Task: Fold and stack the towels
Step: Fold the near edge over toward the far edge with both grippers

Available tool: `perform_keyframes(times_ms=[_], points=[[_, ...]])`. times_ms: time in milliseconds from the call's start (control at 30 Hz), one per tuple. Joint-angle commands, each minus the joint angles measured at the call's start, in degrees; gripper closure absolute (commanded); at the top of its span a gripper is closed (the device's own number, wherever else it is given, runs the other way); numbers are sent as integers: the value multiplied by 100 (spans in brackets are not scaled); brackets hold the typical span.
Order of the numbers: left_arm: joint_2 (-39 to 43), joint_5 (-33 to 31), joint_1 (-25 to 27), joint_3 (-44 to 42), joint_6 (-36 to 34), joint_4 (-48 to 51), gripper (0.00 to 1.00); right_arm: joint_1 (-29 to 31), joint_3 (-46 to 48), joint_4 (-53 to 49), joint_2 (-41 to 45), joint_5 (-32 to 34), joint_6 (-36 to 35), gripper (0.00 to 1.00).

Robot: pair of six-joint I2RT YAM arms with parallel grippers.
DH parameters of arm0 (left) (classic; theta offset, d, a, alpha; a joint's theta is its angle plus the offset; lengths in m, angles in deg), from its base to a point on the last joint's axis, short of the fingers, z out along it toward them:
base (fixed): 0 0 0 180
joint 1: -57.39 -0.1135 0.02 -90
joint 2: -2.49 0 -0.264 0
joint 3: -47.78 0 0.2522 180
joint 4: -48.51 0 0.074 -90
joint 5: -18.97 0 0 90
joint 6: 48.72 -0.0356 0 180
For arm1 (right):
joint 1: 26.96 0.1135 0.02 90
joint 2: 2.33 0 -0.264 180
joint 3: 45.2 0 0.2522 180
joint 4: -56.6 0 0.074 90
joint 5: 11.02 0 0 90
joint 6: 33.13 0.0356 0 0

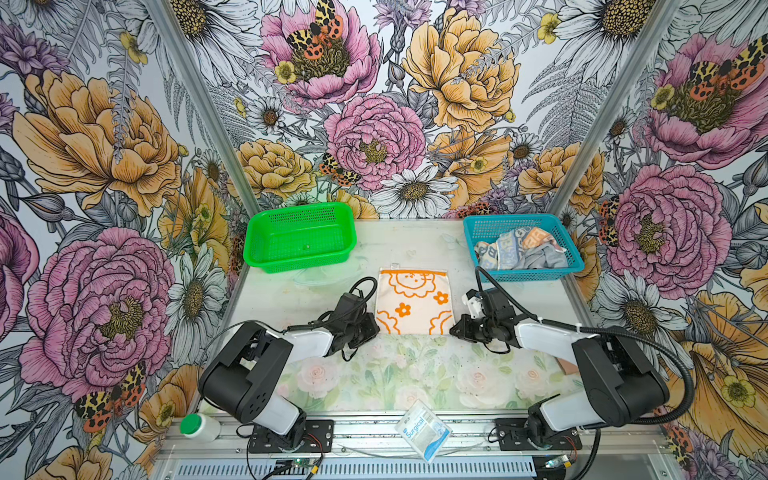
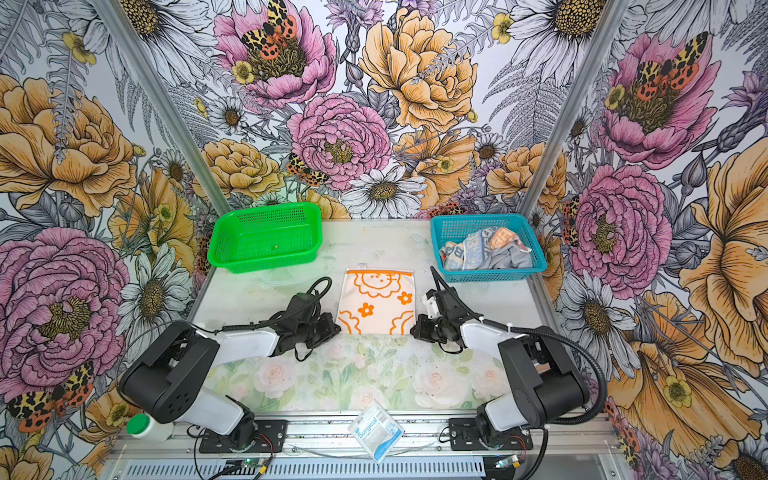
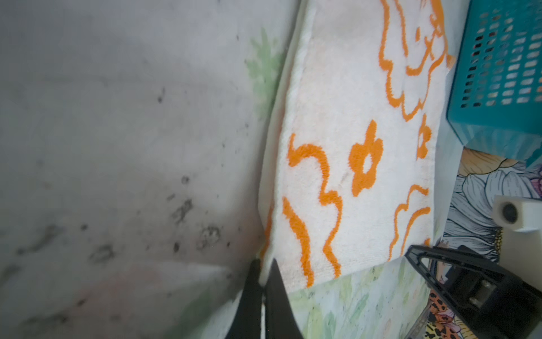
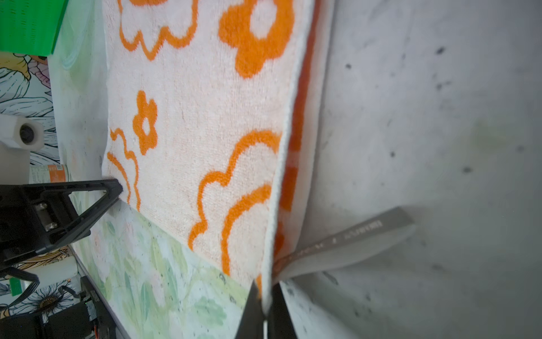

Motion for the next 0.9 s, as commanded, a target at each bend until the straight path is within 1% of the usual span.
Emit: perform_keyframes(times_ms=[0,100,167,267,367,467,533,667,867], points=[[572,-777,516,-122,-28,1297,100,36,276,-697,754,-58,109,100],[1177,-1097,969,-108,194,1895,100,91,325,-1167,1314,-69,165,100],[1535,-1223,1127,-86,331,2139,100,108,281,-1331,1553,-49,201,100],[1985,-1337,1127,20,384,2374,100,119,65,-1455,1680,46,189,100],[2139,-1324,901,171,260,2414,100,117,-280,-1484,1562,163,117,100],[2008,-1180,608,362,-47,2370,100,109,-646,-1489,1266,308,-35,100],[1817,-939,384,476,-249,2194,100,94,-887,-1478,1015,371,-145,100],[1232,-519,52,819,-600,1875,100,67,-1295,-1471,480,442,-384,100],[433,-310,-155,1487,-930,1665,100,-50,-1752,-1462,-190,550,-701,100]])
